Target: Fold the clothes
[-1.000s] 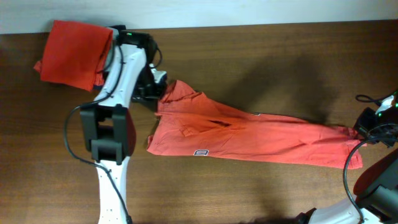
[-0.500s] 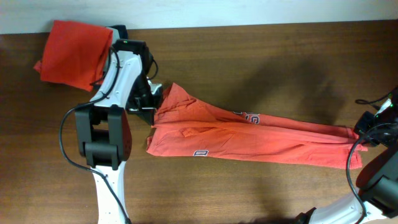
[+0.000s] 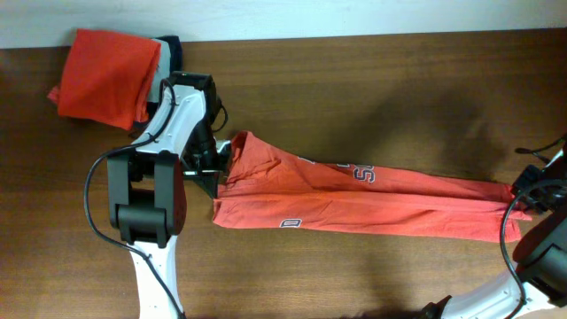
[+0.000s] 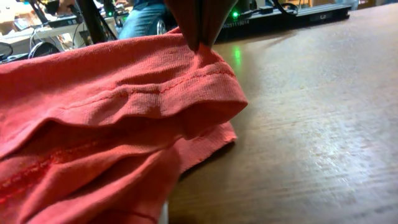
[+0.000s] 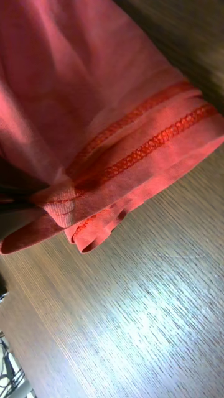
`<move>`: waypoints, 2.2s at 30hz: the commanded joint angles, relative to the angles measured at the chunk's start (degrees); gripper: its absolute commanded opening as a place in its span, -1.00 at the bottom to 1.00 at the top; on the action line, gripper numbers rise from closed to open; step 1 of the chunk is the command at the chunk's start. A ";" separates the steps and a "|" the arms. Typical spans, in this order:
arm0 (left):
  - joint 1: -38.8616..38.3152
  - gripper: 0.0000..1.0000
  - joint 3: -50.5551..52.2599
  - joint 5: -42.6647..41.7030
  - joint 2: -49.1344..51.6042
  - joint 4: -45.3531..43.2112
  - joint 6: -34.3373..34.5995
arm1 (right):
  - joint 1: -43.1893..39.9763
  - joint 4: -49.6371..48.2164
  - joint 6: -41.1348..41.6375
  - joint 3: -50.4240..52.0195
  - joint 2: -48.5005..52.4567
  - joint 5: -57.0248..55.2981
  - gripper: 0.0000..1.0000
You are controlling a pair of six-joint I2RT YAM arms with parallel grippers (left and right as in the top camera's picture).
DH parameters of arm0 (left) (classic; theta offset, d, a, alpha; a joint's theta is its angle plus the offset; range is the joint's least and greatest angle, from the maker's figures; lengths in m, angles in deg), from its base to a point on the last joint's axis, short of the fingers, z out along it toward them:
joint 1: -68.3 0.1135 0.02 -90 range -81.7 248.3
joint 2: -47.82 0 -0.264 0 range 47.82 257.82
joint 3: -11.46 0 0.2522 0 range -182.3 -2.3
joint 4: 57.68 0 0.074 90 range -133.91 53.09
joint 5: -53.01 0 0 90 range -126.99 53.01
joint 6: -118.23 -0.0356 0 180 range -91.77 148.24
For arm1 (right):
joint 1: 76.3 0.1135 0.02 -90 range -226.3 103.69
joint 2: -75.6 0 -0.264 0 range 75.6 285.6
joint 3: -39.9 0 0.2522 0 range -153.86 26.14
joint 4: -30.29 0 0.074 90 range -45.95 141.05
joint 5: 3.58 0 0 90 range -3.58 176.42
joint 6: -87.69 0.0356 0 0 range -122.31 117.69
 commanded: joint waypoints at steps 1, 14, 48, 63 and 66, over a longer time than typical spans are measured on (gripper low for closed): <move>0.26 -1.00 0.68 1.68 -2.40 0.22 0.61 | -0.44 -0.42 0.76 0.31 3.04 -2.16 -0.92; -4.48 -0.99 9.09 1.68 -2.49 -1.92 0.81 | -0.48 -3.10 0.76 0.31 7.21 -2.34 -0.92; -5.51 0.00 -10.27 -0.85 -8.61 0.20 3.58 | 7.61 14.51 0.20 -25.73 7.23 7.37 0.34; -15.34 -0.99 -2.45 -4.63 -8.48 -17.49 3.19 | 21.03 8.66 -1.42 -8.68 7.26 9.62 -0.92; -16.48 -0.99 -0.04 -4.66 -8.48 -19.54 3.85 | 21.35 7.37 -1.40 -4.63 7.26 11.54 -0.92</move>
